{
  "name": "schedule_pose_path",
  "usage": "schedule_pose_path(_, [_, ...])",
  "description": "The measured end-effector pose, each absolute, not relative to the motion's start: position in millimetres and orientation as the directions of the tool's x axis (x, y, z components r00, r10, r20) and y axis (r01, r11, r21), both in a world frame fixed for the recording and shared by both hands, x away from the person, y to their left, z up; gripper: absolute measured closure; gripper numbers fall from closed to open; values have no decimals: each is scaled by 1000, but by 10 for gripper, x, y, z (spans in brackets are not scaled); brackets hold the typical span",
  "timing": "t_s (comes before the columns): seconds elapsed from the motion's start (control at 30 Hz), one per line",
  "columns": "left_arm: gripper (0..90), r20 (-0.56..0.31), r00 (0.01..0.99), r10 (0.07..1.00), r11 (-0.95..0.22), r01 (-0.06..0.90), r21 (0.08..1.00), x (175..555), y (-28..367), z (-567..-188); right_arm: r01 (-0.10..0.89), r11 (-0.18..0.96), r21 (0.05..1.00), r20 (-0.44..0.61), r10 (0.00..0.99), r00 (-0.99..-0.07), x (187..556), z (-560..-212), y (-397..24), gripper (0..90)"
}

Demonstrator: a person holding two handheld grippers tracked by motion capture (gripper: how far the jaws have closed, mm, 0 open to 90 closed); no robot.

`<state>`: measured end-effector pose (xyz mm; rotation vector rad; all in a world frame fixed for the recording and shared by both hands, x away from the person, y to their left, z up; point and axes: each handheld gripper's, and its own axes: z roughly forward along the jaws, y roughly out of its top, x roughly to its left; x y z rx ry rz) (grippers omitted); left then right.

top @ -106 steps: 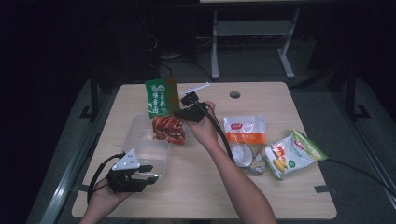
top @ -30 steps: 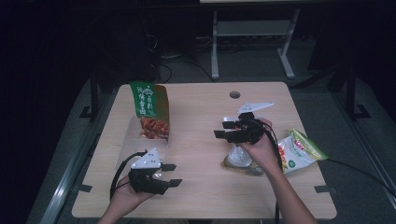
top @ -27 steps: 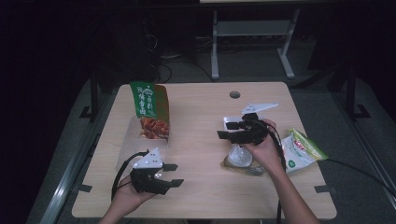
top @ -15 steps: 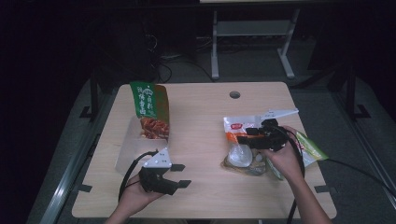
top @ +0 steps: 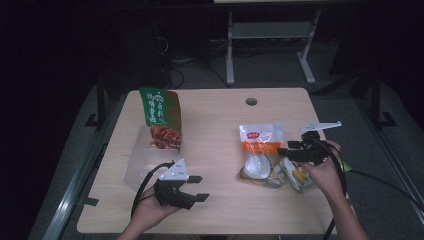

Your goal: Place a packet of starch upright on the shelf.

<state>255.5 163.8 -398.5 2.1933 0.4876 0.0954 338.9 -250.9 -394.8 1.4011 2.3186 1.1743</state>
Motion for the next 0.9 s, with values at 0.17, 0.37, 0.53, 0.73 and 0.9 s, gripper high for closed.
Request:
schedule_pose_path(0.17, [399, -96, 923, 373, -554, 304, 775, 2565, 1648, -3995, 678, 216, 703, 238, 826, -511, 3477, -3990, -2559, 407])
schedule_pose_path(0.37, [400, -94, 924, 370, -552, 300, 778, 2563, 1669, -3996, 713, 182, 677, 282, 831, -480, 3607, -4092, -2611, 392])
schedule_pose_path(0.53, [400, -94, 924, 370, -551, 300, 779, 2557, 1663, -3993, 727, 174, 664, 304, 826, -475, 3672, -4139, -2596, 410])
schedule_pose_path(0.73, [400, -97, 925, 366, -555, 301, 776, 2533, 1642, -3992, 750, 184, 635, 333, 811, -481, 3697, -4190, -2547, 543])
schedule_pose_path(0.9, [400, -87, 930, 358, -559, 288, 777, 2530, 1638, -3985, 767, 198, 610, 354, 798, -488, 3683, -4197, -2492, 675])
